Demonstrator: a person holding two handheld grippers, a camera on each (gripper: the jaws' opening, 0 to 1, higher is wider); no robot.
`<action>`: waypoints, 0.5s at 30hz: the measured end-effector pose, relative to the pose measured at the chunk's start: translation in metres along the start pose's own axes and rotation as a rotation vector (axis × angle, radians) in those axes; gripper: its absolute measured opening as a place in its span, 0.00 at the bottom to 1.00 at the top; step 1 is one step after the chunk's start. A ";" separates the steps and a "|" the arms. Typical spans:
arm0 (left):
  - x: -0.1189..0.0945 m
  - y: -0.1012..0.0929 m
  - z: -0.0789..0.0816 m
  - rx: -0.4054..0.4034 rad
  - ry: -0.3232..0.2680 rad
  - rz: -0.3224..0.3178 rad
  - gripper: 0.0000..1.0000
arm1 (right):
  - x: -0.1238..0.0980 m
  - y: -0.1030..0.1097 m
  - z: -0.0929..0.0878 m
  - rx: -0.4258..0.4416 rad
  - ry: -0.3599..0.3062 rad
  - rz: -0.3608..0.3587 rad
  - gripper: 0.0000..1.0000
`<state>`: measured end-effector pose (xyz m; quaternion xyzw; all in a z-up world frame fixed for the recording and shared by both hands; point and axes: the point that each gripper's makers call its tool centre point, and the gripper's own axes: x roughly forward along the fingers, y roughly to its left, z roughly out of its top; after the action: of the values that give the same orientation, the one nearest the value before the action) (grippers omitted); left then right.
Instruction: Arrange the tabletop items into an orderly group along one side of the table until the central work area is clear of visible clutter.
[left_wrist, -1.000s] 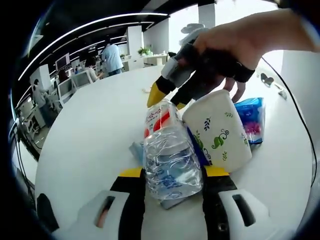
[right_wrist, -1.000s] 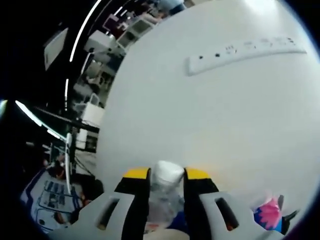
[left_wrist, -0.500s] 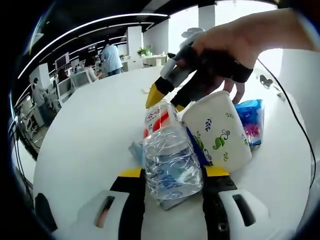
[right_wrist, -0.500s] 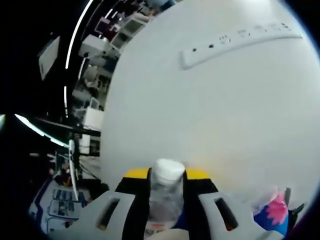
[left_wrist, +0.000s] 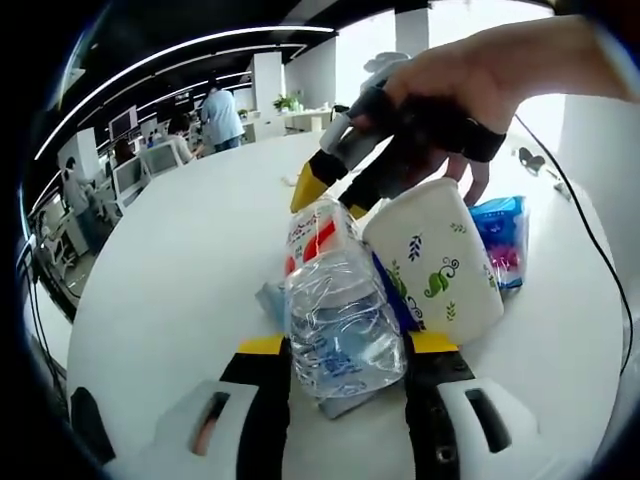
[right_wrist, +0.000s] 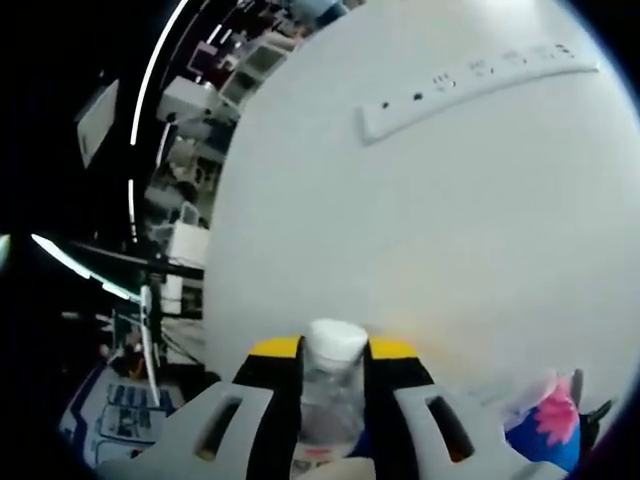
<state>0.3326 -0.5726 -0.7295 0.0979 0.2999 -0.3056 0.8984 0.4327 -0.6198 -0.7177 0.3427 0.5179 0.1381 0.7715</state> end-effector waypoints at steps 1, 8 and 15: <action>0.000 0.000 0.000 -0.001 0.000 -0.001 0.43 | -0.001 0.001 0.000 -0.002 -0.004 0.003 0.19; 0.000 -0.002 -0.001 0.005 0.003 -0.006 0.43 | -0.008 0.006 0.003 -0.034 -0.050 0.041 0.19; -0.002 -0.003 0.000 -0.003 0.001 -0.016 0.43 | -0.013 0.015 0.004 -0.072 -0.096 0.092 0.19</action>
<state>0.3296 -0.5742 -0.7285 0.0942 0.3019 -0.3120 0.8959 0.4331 -0.6178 -0.6979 0.3444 0.4587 0.1753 0.8002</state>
